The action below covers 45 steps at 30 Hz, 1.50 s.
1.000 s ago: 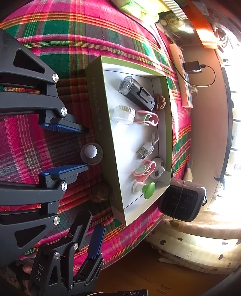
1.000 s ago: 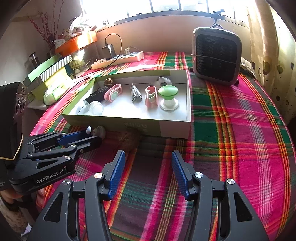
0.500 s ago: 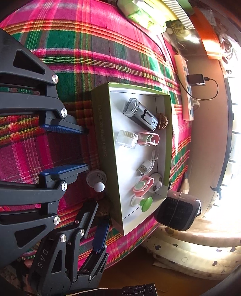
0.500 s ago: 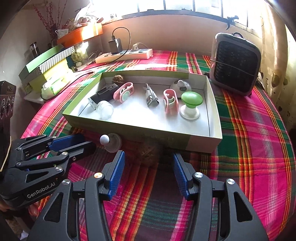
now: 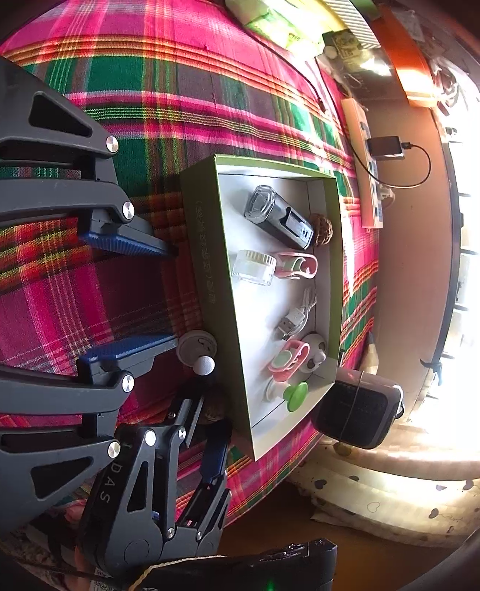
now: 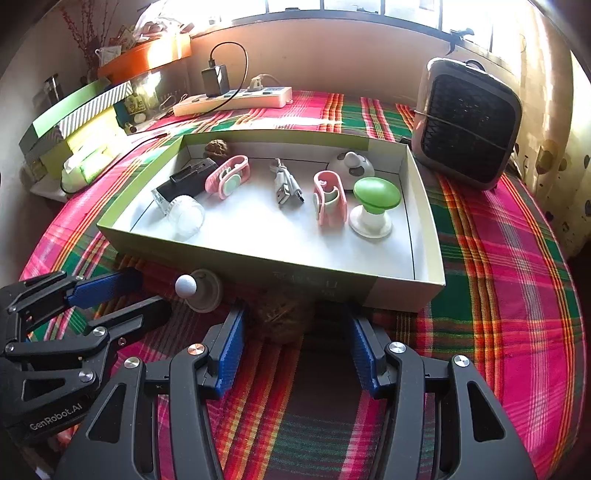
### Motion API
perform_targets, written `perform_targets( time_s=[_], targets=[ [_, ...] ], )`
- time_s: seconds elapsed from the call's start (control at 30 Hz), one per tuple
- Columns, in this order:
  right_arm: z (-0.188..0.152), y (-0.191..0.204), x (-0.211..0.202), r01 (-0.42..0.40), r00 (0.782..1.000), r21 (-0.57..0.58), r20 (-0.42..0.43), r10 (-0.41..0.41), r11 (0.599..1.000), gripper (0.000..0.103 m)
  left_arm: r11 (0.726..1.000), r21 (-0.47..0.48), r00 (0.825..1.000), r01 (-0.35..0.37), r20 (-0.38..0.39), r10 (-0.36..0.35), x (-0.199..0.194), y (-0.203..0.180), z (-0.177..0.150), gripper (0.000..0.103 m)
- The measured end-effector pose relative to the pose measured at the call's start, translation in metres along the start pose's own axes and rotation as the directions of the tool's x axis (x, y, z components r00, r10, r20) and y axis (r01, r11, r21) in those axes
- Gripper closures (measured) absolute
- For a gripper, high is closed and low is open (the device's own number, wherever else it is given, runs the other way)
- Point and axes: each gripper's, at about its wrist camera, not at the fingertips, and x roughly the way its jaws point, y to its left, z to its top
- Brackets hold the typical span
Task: Organize objects
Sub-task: 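Move the right gripper to the brown walnut while the left approaches the white knob, then close the right gripper on the walnut while the left grasps the white knob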
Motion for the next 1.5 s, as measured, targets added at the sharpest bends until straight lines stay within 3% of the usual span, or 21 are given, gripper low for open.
perform_targets(
  time_s=[0.33, 0.6, 1.07, 1.37, 1.5],
  targets=[
    [-0.002, -0.003, -0.001, 0.005, 1.000, 0.008, 0.001, -0.005, 1.000, 0.049, 1.000, 0.018, 1.000, -0.005, -0.004, 0.005, -0.002, -0.002, -0.002, 0.063],
    [-0.005, -0.010, -0.006, 0.018, 1.000, 0.020, 0.008, -0.018, 1.000, 0.074, 1.000, 0.015, 1.000, 0.004, -0.010, -0.004, -0.004, -0.003, -0.003, 0.063],
    [-0.015, -0.022, -0.014, -0.023, 1.000, 0.047, 0.012, 0.023, 0.999, 0.075, 0.998, 0.048, 0.999, 0.051, -0.013, -0.050, 0.003, -0.024, 0.008, 0.060],
    [-0.018, -0.028, -0.016, -0.028, 1.000, 0.050, 0.013, 0.027, 0.998, 0.075, 1.000, 0.008, 0.999, 0.005, -0.036, -0.005, 0.016, -0.029, 0.016, 0.060],
    [-0.018, -0.028, -0.016, -0.027, 1.000, 0.046, 0.012, 0.026, 0.999, 0.075, 0.999, 0.031, 0.999, -0.013, -0.037, 0.015, 0.018, -0.034, 0.017, 0.060]
  ],
)
